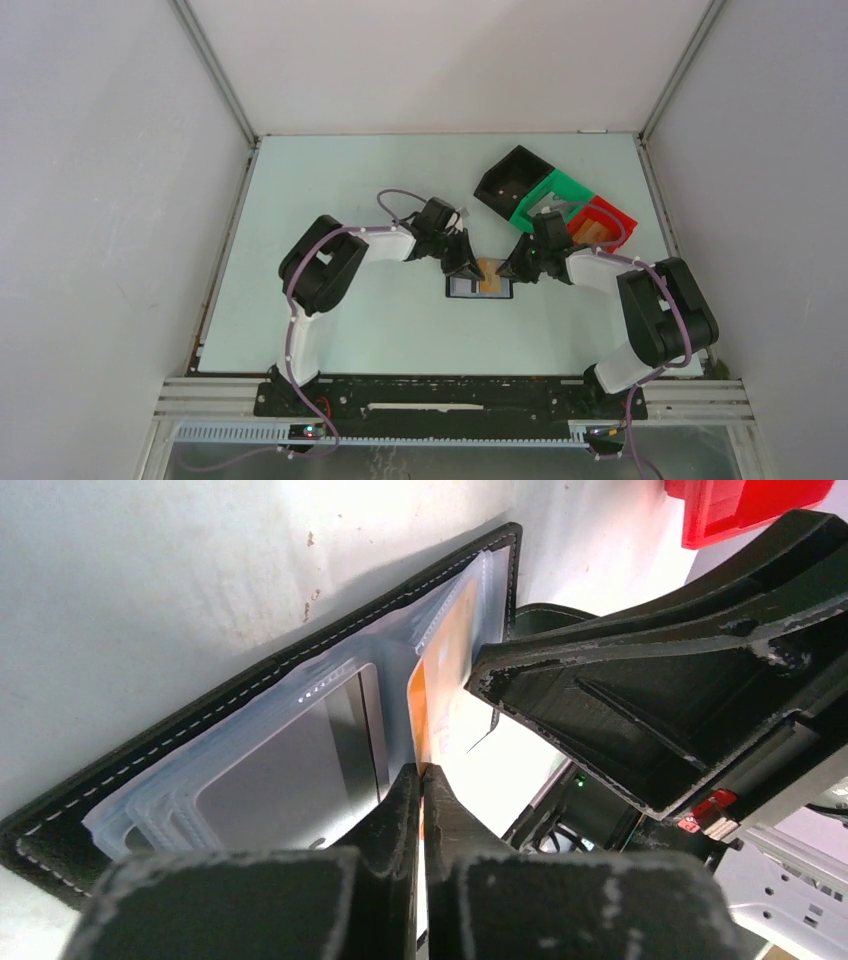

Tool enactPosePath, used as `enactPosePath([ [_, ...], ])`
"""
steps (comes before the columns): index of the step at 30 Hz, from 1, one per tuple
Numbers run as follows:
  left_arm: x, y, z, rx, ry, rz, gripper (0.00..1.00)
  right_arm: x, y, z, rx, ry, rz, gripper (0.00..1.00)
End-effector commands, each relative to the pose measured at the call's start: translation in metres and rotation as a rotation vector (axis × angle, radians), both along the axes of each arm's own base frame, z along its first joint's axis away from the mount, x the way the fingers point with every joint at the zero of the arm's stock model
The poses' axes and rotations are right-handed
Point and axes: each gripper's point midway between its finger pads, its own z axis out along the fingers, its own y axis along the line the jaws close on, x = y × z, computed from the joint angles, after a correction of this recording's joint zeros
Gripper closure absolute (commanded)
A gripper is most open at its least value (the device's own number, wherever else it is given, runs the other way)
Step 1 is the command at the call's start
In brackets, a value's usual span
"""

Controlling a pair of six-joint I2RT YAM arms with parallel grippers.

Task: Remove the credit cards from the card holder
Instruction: Remove the credit card from the card holder.

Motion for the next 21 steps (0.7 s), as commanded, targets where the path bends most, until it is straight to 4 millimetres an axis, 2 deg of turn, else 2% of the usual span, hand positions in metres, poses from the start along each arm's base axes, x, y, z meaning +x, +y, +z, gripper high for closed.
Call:
enactPosePath([
  [1, 0.007, -0.003, 0.001, -0.025, -0.016, 0.013, 1.0, -0.003, -0.002, -0.008, -0.008, 0.016, -0.005, 0.77],
  [13, 0.008, 0.034, 0.008, -0.005, -0.027, 0.049, 1.0, -0.005, -0.009, -0.015, -0.001, 0.032, -0.029, 0.77],
  [18, 0.005, 0.039, 0.013, -0.012, -0.033, 0.037, 1.0, -0.005, -0.009, -0.015, 0.008, 0.033, -0.028, 0.77],
  [21, 0.004, 0.048, 0.018, 0.018, -0.059, 0.027, 1.0, -0.005, -0.008, -0.007, 0.018, 0.02, -0.023, 0.77],
])
